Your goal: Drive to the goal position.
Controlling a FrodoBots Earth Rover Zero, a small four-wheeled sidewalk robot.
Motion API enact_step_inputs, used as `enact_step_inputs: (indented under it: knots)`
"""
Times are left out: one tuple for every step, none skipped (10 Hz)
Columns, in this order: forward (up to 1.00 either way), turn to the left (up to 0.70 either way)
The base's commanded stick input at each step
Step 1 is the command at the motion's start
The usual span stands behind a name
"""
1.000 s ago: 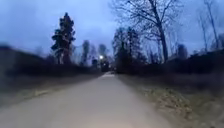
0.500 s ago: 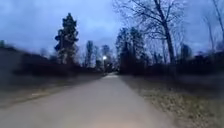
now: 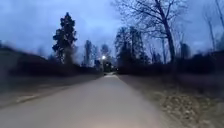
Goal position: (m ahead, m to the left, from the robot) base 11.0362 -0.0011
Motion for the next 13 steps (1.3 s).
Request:
enact_step_inputs:
  knots:
    - [1.0, 0.0]
    - [1.0, 0.0]
    - [1.0, 0.0]
    - [1.0, 0.0]
    - [1.0, 0.0]
    - [1.0, 0.0]
    - [1.0, 0.0]
    - [1.0, 0.0]
    - [1.0, 0.0]
    - [1.0, 0.0]
    - [1.0, 0.0]
    - [1.0, 0.0]
    - [1.0, 0.0]
